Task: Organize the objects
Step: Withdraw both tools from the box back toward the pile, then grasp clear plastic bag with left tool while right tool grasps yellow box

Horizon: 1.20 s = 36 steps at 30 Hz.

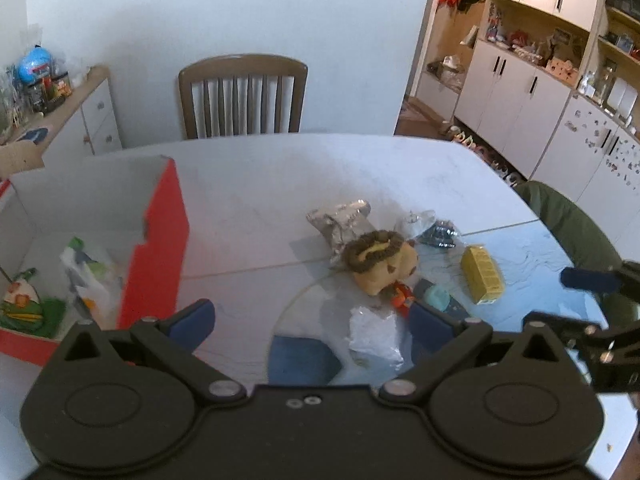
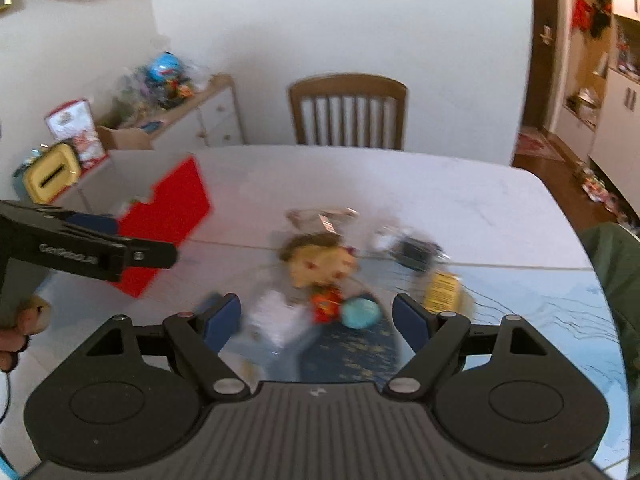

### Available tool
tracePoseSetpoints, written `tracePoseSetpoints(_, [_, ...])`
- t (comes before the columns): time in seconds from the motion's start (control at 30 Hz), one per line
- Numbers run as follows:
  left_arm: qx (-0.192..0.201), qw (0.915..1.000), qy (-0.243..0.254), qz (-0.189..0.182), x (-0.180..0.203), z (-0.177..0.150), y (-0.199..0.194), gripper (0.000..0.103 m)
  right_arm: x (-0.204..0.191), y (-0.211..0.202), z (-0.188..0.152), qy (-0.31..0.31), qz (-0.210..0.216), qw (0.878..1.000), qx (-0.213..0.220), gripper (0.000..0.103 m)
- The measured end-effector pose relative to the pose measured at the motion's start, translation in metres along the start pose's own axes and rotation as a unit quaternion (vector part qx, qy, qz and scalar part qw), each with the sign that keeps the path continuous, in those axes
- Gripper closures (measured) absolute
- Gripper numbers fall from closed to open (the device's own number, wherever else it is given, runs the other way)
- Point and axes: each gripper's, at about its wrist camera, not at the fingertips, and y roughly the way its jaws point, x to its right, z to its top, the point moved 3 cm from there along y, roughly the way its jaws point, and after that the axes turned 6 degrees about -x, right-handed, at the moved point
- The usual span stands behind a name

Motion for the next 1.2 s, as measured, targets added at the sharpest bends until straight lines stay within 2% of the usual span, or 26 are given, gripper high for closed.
tracePoseSetpoints(0.23, [-0.018, 0.9996, 0.020, 0.009, 0.020, -0.008, 0.033, 0.000, 0.053, 0.021, -0.007, 0.030, -0.051, 0.998, -0.002, 0.020])
tracePoseSetpoints(0.37, [-0.022, 0.9991, 0.034, 0.009, 0.031, -0.010, 0.050, 0.000, 0.074, 0.042, -0.008, 0.047, -0.064, 0.997, -0.018, 0.020])
tracePoseSetpoints(0.83, [-0.067, 0.9954, 0.066, 0.013, 0.052, -0.024, 0.104, 0.004, 0.099, 0.104, -0.001, 0.092, -0.077, 0.991, -0.061, 0.020])
tracePoseSetpoints(0.97, [-0.072, 0.9950, 0.068, 0.016, 0.054, -0.024, 0.112, 0.007, 0.107, 0.119, -0.002, 0.108, -0.076, 0.988, -0.074, 0.025])
tracePoseSetpoints(1.1, [-0.070, 0.9950, 0.069, 0.018, 0.055, -0.025, 0.113, 0.008, 0.113, 0.121, 0.001, 0.120, -0.066, 0.988, -0.068, 0.031])
tracePoseSetpoints(1.2, [-0.072, 0.9946, 0.071, 0.023, 0.056, -0.026, 0.117, 0.013, 0.111, 0.125, 0.004, 0.109, -0.062, 0.990, -0.072, 0.039])
